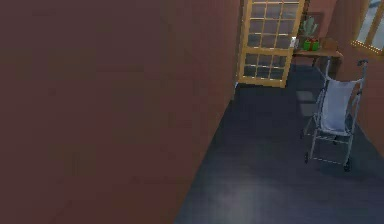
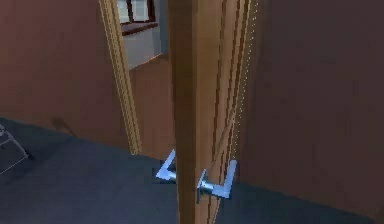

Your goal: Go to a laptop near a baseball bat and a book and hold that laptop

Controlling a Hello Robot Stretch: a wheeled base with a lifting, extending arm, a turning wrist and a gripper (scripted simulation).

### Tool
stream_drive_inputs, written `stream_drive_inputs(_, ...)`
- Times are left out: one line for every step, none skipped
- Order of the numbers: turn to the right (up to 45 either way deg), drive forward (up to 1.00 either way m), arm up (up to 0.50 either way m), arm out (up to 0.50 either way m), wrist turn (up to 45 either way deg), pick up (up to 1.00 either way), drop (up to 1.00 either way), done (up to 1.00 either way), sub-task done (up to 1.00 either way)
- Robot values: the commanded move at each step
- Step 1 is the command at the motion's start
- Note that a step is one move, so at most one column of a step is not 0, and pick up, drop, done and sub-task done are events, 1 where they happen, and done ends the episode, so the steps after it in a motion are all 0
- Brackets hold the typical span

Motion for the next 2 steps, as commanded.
stream_drive_inputs(18.0,0.0,0.0,0.0,0.0,0.0,0.0,0.0,0.0)
stream_drive_inputs(0.0,1.0,0.0,0.0,0.0,0.0,0.0,0.0,0.0)
